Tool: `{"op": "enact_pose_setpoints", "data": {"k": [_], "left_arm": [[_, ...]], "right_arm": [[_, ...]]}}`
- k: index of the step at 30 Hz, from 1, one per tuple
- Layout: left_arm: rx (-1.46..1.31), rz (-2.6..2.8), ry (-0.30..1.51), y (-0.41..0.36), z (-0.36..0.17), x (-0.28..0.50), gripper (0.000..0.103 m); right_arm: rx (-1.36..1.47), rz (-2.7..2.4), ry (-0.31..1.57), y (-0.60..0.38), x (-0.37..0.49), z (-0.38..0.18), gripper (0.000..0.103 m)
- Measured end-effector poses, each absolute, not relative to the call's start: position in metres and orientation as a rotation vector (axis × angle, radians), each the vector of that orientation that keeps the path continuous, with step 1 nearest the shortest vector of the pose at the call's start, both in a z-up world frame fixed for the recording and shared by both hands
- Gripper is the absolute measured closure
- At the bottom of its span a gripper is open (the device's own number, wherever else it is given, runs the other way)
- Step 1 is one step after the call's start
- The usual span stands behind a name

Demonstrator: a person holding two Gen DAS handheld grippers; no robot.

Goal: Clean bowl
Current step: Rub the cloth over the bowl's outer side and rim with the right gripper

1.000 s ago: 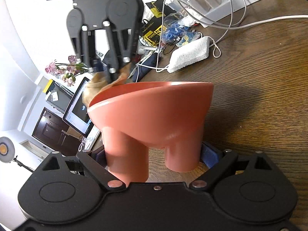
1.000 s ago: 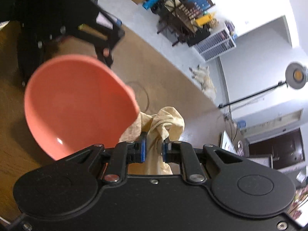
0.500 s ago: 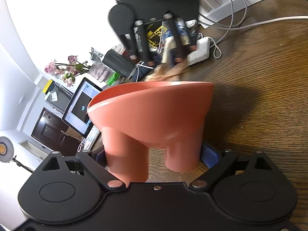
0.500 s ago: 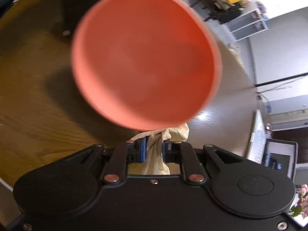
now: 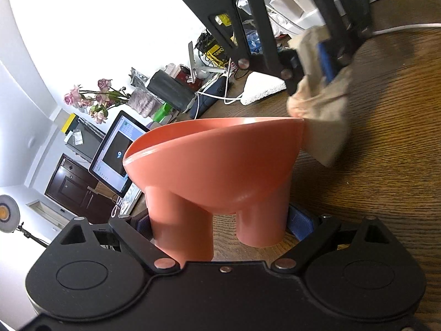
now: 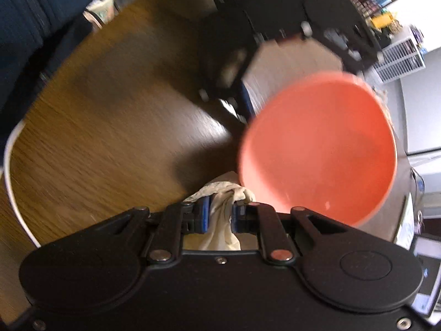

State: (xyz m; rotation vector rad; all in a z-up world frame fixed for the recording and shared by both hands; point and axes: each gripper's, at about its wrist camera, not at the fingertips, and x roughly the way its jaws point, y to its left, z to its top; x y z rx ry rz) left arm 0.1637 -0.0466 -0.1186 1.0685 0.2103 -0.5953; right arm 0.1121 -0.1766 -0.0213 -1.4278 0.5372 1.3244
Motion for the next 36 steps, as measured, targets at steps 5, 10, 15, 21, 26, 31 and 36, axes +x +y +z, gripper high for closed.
{"op": "enact_pose_setpoints", "data": {"k": [5, 10, 15, 21, 26, 31, 36], "left_arm": [[1.068, -0.596, 0.21, -0.046, -0.119, 0.163, 0.011], [1.07, -0.595, 0.21, -0.046, -0.12, 0.157, 0.011], [1.069, -0.597, 0.21, -0.046, -0.12, 0.154, 0.011], [1.069, -0.599, 0.208, -0.048, -0.121, 0.149, 0.011], [1.068, -0.601, 0.208, -0.048, -0.121, 0.154, 0.011], [1.068, -0.605, 0.207, -0.047, -0.119, 0.164, 0.011], [1.069, -0.606, 0.207, -0.046, -0.118, 0.166, 0.011]], "right_arm": [[-1.376, 1.393, 0.447, -0.153, 0.095, 0.002, 0.087], [-1.356, 1.396, 0.334, -0.139, 0.088, 0.026, 0.087], [-1.328, 1.331, 0.247, -0.129, 0.108, 0.046, 0.087], [-1.281, 1.261, 0.215, -0.139, 0.138, 0.056, 0.087], [-1.263, 1.177, 0.213, -0.149, 0.169, 0.054, 0.087], [-1.253, 1.1, 0.247, -0.161, 0.194, 0.048, 0.087], [-1.27, 1.046, 0.306, -0.173, 0.21, 0.034, 0.087]]}}
